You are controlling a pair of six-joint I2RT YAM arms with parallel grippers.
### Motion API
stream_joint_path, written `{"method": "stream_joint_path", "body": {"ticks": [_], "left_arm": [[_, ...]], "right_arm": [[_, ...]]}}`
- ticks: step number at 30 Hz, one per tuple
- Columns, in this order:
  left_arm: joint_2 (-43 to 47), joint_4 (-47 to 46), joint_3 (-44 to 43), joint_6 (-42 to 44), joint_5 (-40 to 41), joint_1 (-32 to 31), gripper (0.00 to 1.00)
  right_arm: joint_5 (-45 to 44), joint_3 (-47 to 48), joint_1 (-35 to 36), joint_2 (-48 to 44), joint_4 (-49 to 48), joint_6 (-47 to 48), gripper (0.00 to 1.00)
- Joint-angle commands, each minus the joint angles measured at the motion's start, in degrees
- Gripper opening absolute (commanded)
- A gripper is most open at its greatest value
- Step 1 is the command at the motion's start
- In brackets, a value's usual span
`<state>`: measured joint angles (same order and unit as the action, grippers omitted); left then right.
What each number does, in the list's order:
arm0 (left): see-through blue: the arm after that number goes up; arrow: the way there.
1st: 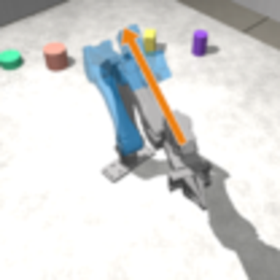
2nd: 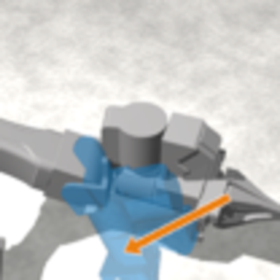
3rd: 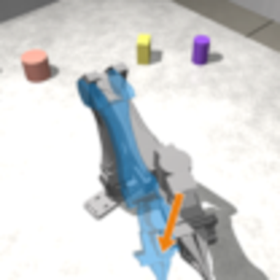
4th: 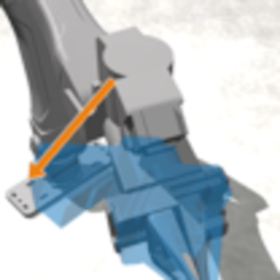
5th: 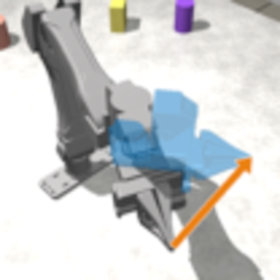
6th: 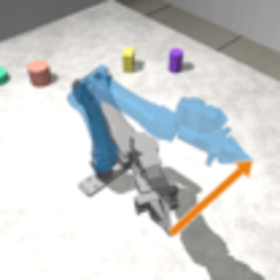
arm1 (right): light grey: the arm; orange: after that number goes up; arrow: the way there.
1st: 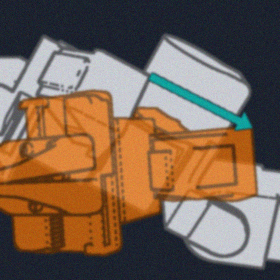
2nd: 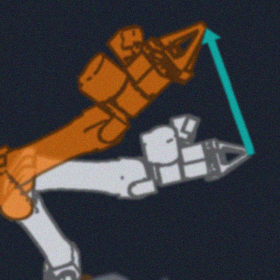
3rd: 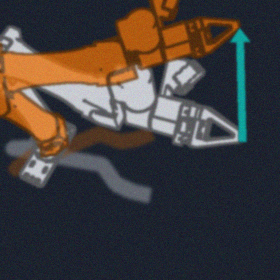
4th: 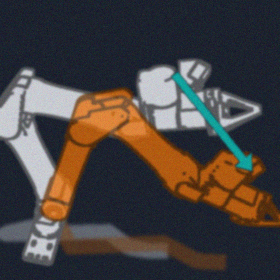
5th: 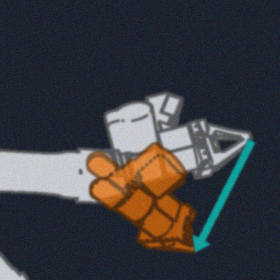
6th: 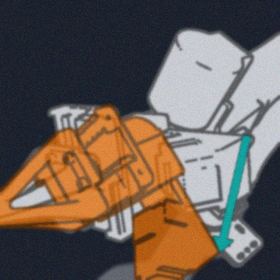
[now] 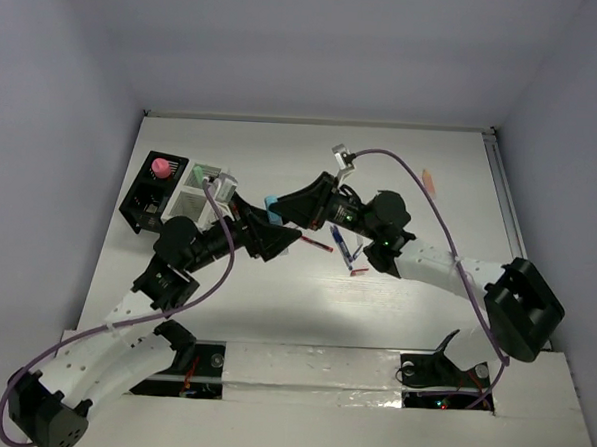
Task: Sort the stationery into containers
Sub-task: Place the pen in the storage box.
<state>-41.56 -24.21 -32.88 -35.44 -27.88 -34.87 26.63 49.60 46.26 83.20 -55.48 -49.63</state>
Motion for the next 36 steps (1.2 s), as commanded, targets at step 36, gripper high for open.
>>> {"method": "stream_joint_path", "body": {"ticks": [36], "left_arm": [[22.1,27.3,-10.6,25.9,38.0,3.8,0.99]], "right_arm": [[-8.3,92.2,-2.1,69.9,20.4,10.0,0.0]]}}
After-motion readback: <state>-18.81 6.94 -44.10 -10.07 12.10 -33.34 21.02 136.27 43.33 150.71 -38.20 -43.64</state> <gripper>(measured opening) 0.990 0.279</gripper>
